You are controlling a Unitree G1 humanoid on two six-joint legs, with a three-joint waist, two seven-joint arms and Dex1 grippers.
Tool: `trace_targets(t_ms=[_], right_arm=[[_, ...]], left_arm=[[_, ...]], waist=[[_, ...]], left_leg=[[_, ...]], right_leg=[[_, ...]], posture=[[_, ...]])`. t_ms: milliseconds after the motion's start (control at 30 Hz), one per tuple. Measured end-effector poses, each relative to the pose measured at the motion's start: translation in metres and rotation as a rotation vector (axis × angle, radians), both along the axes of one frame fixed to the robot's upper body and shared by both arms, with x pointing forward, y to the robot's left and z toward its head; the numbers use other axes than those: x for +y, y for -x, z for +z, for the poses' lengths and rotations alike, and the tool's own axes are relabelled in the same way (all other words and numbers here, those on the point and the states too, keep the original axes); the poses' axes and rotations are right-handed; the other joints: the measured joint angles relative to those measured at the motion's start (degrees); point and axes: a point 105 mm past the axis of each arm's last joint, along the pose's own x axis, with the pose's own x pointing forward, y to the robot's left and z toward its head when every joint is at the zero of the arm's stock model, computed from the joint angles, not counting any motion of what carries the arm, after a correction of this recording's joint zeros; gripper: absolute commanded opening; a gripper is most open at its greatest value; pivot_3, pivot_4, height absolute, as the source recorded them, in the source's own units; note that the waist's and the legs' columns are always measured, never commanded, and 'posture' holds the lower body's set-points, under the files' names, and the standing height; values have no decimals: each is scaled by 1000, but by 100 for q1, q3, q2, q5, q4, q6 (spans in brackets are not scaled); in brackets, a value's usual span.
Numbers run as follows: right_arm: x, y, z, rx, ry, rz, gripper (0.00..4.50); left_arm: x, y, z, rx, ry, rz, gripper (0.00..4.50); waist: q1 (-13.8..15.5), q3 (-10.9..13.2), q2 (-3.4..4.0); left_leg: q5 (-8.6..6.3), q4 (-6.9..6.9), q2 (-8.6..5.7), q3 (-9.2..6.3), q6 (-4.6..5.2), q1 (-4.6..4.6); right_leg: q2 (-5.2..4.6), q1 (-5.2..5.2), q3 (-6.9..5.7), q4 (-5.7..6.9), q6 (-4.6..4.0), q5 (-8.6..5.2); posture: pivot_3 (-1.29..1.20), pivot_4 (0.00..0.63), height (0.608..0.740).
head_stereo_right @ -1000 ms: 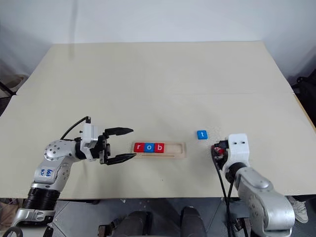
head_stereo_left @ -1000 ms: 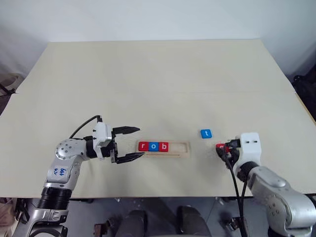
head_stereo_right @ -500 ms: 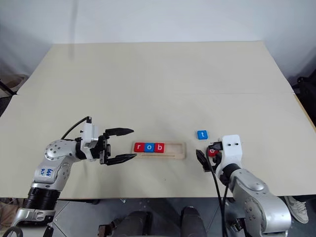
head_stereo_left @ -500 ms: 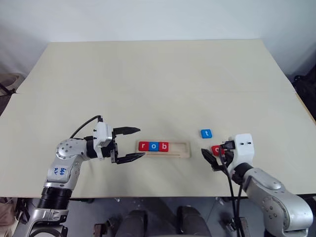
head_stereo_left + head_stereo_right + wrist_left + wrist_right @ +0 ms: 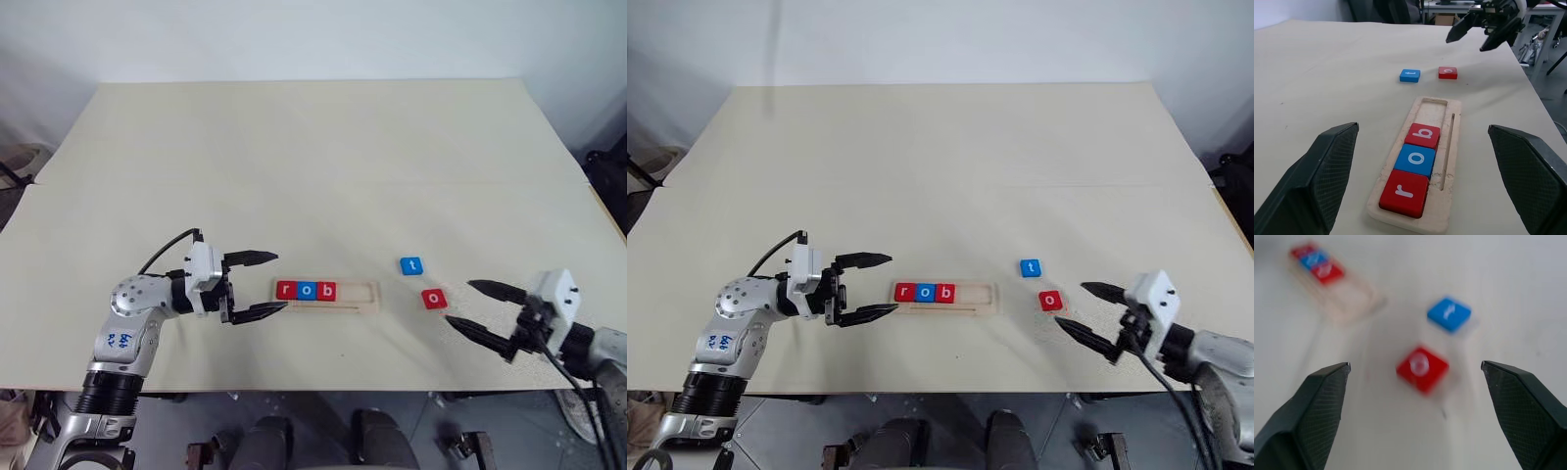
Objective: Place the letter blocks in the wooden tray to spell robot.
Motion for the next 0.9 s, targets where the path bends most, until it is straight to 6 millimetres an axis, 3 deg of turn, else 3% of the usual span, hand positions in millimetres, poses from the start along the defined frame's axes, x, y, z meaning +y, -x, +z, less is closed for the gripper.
trace_targets(t_ms=[133,300,467,600,733,900], right_arm=[[-64,2,-7,19,119,-99,4486],[-79,0,-11,-8,137,-101,4486],[-59,-16,-1,-51,142,-4,4486],[-28,-29,13,-56,123,124,4486],[-2,-35,19,24,126,253,4486],[11,-47,22,96,212,334,4486]], left_arm=[[2,1,0,1,-9,-5,4500],[3,1,0,5,-10,-5,4500],[4,2,-2,13,-12,3,4500],[6,2,-2,6,-12,14,4500],[9,4,-5,17,-17,20,4500],[10,8,-7,29,-32,6,4500]], waist=[[0,0,0],[-32,0,2],[-9,0,3],[-2,1,4],[10,2,6],[7,2,6]], left_leg=[[1,-1,2,3,1,1],[3,-2,9,10,-2,7],[3,4,9,7,-2,4],[3,9,9,2,-3,0],[2,15,6,-2,-2,-5],[2,17,5,-6,-3,-8]], right_leg=[[1,1,0,-4,0,0],[4,0,2,-2,-1,0],[0,0,1,-2,-1,0],[-1,0,-1,-3,0,0],[-5,0,-3,-5,0,0],[-6,-1,-5,-6,0,0]], posture=[[0,150,740],[0,150,740],[0,150,740],[0,150,740],[0,150,740],[0,150,740]])
